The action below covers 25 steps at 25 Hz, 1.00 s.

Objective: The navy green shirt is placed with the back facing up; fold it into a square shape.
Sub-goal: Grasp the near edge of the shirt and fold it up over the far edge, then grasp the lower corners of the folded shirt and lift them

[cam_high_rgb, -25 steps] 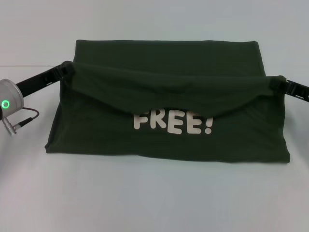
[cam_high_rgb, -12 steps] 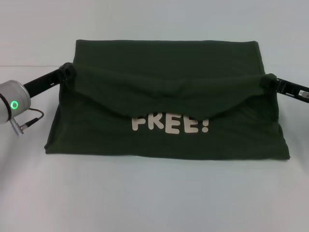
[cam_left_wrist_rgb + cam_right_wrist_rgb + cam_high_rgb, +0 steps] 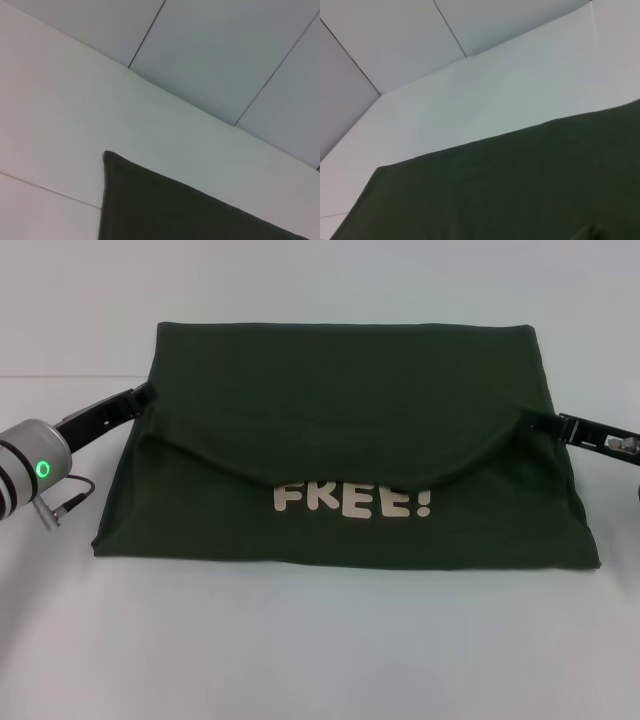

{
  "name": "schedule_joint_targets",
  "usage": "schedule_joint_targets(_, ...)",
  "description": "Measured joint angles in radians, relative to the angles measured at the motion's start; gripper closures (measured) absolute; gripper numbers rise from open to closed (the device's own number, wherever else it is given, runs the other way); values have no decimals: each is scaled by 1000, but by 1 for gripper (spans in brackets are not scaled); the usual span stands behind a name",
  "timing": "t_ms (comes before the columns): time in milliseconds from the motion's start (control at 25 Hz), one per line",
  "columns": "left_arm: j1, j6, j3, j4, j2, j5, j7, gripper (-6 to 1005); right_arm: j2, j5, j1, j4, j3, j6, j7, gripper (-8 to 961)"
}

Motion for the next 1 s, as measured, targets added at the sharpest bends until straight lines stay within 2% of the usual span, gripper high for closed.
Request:
schedule_joint_targets(40, 1, -3, 0, -4, 0, -9, 6, 863, 0, 0, 0, 2, 0, 3, 0, 739)
schedule_joint_targets(200, 6, -3, 0, -10, 0, -19, 13, 713, 0, 11, -8, 2, 10, 8, 1, 574)
schedule_joint_targets(360, 22, 34, -1, -8, 2, -19, 8, 569, -10, 62, -40, -2, 13, -20, 0, 378)
schedule_joint_targets(440, 40, 85, -5, 0, 5, -20, 5, 498, -22, 81, -63, -9, 13, -63, -3, 301)
schedule_joint_targets(520, 67, 174, -4, 6, 18, -22, -13, 440, -40, 91, -87, -12, 13, -125, -5, 245)
schedule_joint_targets(560, 67, 174, -4, 6, 18, -22, -13, 418, -51, 93, -100, -13, 13, -158, -6, 217)
schedule_joint_targets(600, 104, 309, 22, 7, 56, -16, -66, 395, -56, 93, -108, -13, 13, -182, -6, 188)
schedule_joint_targets(640, 106, 314, 26, 7, 59, -16, -69, 373, -63, 93, -119, -13, 13, -210, -6, 160)
schedule_joint_targets(720, 127, 402, 82, 9, 96, -10, -126, 319, -72, 93, -136, -13, 13, -252, -7, 104)
schedule_joint_targets(760, 127, 402, 82, 9, 96, -10, -126, 287, -74, 93, -144, -13, 12, -270, -8, 89)
schedule_joint_targets(800, 150, 459, 185, 10, 150, -9, -200, 256, -76, 92, -150, -13, 11, -285, -8, 74)
schedule_joint_targets(920, 161, 468, 255, 10, 183, -9, -240, 161, -77, 89, -161, -13, 6, -300, -13, 28)
schedule_joint_targets(1000, 166, 471, 282, 13, 193, -6, -248, 119, -76, 88, -164, -11, 2, -302, -22, 13)
